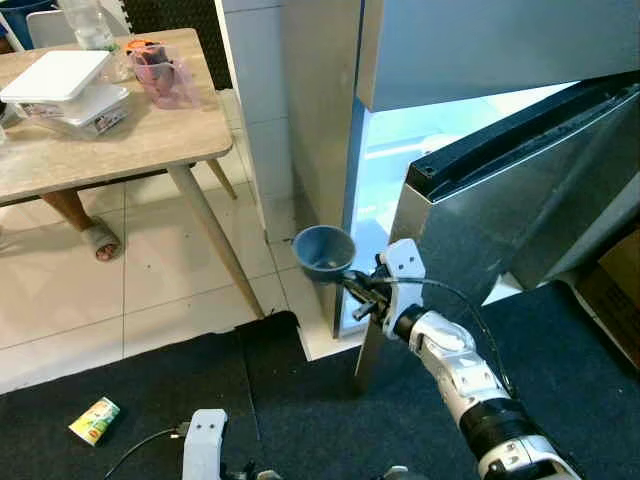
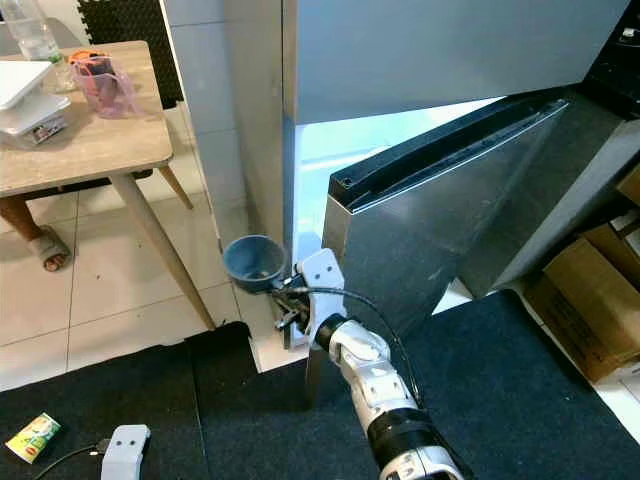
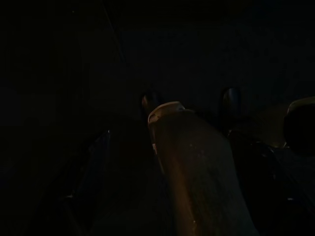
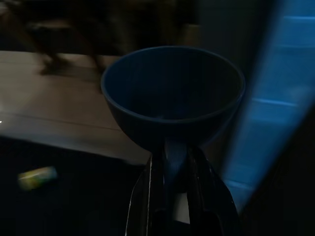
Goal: Restocking fridge
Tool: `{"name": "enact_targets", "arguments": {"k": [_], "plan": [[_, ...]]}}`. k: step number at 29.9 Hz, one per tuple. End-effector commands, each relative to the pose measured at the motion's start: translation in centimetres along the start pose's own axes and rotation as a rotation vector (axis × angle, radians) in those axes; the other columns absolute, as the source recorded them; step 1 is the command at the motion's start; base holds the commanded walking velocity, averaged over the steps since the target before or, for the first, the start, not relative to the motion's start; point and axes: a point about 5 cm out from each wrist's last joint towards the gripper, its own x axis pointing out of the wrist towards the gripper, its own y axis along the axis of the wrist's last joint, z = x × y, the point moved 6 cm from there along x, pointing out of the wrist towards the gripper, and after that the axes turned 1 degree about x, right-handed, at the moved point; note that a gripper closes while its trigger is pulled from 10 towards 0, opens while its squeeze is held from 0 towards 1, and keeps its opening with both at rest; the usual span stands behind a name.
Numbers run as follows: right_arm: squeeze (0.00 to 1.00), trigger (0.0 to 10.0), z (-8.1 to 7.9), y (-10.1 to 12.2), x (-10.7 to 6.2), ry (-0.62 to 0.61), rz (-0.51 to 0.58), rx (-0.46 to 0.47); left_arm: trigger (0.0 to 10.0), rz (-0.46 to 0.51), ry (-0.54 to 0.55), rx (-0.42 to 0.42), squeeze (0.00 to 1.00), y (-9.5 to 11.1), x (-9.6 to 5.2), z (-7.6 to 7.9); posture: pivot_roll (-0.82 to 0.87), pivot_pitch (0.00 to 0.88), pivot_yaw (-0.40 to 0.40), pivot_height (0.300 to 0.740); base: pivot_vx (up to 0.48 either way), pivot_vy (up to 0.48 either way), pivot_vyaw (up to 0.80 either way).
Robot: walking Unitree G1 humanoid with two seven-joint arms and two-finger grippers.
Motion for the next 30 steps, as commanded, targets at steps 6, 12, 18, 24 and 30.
{"name": "enact_targets", "arguments": {"k": [6,12,18,24,30], "plan": [[0.00,10.0,5.5,-0.5,-1.7,-0.282,-0.014,-0.010,10.0,-0.033,-0.018,0.017,0.00,-1.0,0.1,1.1,-0.14,0.111,-0.005,0.740,0.000,0.000,0.00],[0.00,10.0,8.0,-2.3,-3.9,-0.436,-0.062,-0.012,10.0,-0.040,-0.041,0.038,0.00,-1.1,0.3,1.7,-0.16,0.112,-0.001,0.740,0.000,0.000,0.00],[0.00,10.0,11.3,-3.8,-7.0,-0.645,-0.107,-0.043,10.0,-0.045,-0.052,0.052,0.00,-1.0,0.4,2.0,-0.17,0.109,0.006,0.740,0.000,0.000,0.00],[0.00,10.0,13.6,-3.7,-9.4,-0.773,-0.083,-0.031,10.0,-0.049,-0.063,0.067,0.00,-0.9,0.4,2.2,-0.18,0.109,0.010,0.740,0.000,0.000,0.00],[0.00,10.0,10.3,0.2,-7.3,-0.577,0.132,0.025,10.0,-0.056,-0.081,0.088,0.00,-0.9,0.5,2.7,-0.19,0.108,0.020,0.740,0.000,0.000,0.00]]}}
